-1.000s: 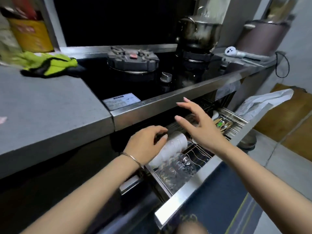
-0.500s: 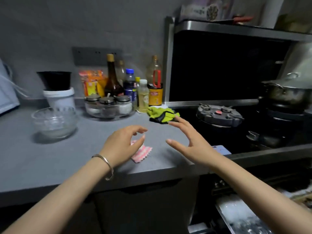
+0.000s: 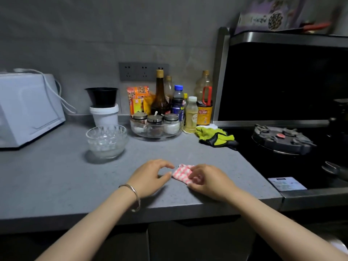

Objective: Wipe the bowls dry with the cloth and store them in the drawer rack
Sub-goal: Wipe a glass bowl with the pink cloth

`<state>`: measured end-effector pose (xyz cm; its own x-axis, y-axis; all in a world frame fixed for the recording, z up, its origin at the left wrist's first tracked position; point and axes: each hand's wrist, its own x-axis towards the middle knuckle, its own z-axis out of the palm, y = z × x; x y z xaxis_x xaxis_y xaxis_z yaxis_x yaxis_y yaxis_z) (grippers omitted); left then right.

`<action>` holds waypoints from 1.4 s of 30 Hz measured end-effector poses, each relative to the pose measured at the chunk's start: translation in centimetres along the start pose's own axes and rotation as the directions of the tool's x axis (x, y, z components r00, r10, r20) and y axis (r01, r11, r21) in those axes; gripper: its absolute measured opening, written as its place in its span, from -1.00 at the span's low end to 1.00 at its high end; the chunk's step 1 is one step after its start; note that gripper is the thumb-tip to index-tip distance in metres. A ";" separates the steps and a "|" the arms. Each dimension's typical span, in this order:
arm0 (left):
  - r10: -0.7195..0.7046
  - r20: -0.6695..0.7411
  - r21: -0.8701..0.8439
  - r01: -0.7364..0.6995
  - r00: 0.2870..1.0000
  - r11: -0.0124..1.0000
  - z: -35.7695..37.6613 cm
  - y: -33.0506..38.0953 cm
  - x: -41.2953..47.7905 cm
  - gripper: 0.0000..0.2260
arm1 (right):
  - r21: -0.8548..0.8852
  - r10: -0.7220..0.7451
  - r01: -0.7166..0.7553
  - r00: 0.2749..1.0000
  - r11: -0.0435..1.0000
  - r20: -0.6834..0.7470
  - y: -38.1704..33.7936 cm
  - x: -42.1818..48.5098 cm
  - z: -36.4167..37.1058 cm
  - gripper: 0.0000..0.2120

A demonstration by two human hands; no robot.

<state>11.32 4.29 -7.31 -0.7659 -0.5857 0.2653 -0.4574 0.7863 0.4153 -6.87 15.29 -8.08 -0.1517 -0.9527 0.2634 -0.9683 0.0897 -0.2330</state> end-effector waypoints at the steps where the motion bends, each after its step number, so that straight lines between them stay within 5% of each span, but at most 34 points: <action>1: -0.002 0.007 -0.021 0.002 1.000 1.000 0.0 -0.2 0.1 -0.75 | -0.009 0.004 -0.004 1.000 1.000 -0.002 0.0 0.3 0.1 -0.78; 5: 0.002 -0.006 -0.143 -0.003 1.000 0.990 0.0 -0.5 0.5 -0.67 | 0.216 0.120 -0.119 0.993 0.969 0.006 -0.1 1.3 -0.3 -0.84; 9: 0.017 -0.027 -0.303 -0.025 0.999 0.953 -0.7 -1.3 0.9 -0.64 | 0.663 0.182 -0.187 0.980 0.725 0.078 -1.8 2.8 -2.5 -0.79; 12: -0.022 -0.118 -0.567 -0.050 0.993 0.822 -2.2 -1.6 1.2 -0.93 | 0.751 0.140 -0.237 0.971 0.616 0.192 -3.3 4.0 -3.9 -0.78; 15: -0.117 -0.165 -0.748 -0.047 0.979 0.662 -4.8 -1.7 1.1 -0.91 | 0.869 0.099 -0.318 0.948 0.378 0.303 -5.2 5.0 -4.5 -0.75; 18: -0.133 -0.189 -0.754 -0.057 0.973 0.655 -7.2 -2.1 0.8 -0.94 | 0.892 -0.006 -0.440 0.897 0.101 0.442 -7.3 5.9 -4.1 -0.54; 21: -0.166 -0.192 -0.725 -0.026 0.967 0.688 -9.2 -3.2 0.9 -0.93 | 0.865 -0.152 -0.500 0.859 -0.040 0.490 -9.0 7.2 -2.8 -0.47; 27: -0.239 -0.144 -0.636 0.095 0.960 0.766 -11.6 -6.9 1.5 -0.96 | 0.845 -0.290 -0.534 0.809 -0.003 0.511 -12.3 9.4 -1.1 -0.74; 30: -0.299 -0.153 -0.633 0.138 0.942 0.762 -12.0 -8.9 1.8 -0.95 | 0.860 -0.323 -0.510 0.810 0.022 0.489 -12.6 10.5 -0.8 -0.66; 36: -0.307 -0.145 -0.639 0.148 0.941 0.755 -12.1 -10.5 2.8 -0.89 | 0.862 -0.230 -0.504 0.833 0.056 0.503 -13.7 11.9 -0.2 -0.83; 42: -0.316 -0.135 -0.637 0.162 0.939 0.754 -11.5 -10.3 4.1 -0.85 | 0.884 -0.324 -0.466 0.831 0.040 0.453 -13.1 12.0 -0.4 -0.65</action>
<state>18.10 -8.44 -0.49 -0.5142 -0.8248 0.2352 -0.1812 0.3725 0.9102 3.91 2.80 -1.54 0.2771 -0.9520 -0.1298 0.2070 0.1911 -0.9595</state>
